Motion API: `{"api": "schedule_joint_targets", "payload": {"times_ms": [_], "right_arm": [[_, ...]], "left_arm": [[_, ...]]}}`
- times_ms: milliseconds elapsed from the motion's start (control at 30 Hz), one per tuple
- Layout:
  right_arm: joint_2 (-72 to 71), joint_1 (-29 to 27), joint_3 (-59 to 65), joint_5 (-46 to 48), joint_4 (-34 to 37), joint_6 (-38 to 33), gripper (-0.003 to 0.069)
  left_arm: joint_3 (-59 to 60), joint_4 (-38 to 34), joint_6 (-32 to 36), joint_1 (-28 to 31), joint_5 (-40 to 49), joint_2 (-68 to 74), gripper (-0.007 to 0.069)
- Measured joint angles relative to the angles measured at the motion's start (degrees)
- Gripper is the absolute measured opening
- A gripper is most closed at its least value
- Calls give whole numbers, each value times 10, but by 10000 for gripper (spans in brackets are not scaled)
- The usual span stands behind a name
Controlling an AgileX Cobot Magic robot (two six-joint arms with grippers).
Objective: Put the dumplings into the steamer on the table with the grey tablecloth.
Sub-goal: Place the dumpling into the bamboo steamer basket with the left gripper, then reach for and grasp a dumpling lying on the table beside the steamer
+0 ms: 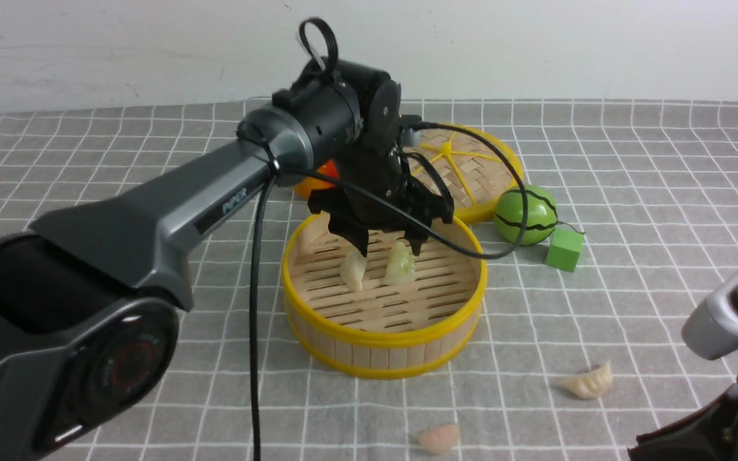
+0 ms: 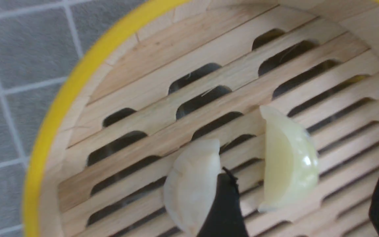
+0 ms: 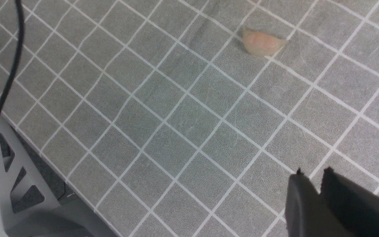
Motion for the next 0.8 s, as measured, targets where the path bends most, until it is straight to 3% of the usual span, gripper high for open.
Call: {"api": "schedule_joint_targets", "payload": {"times_ms": [133,233,467,567,800], "right_arm": [[2,0,-12,5,-2,0,92],[16,0,-37,17,-5,0,93],[70,22,-91,23,-10,0,93],[107,76,-119,15,-21,0,93],[218,185,-198,27,-104,0,93]], "left_arm": [[-1,5,19,5,25,-89,533],[-2,5,28,6,53,-159,474],[39,5,51,6,76,-324,182],[113,10,54,6,76,-413,13],[340,10,56,6,76,-577,-15]]}}
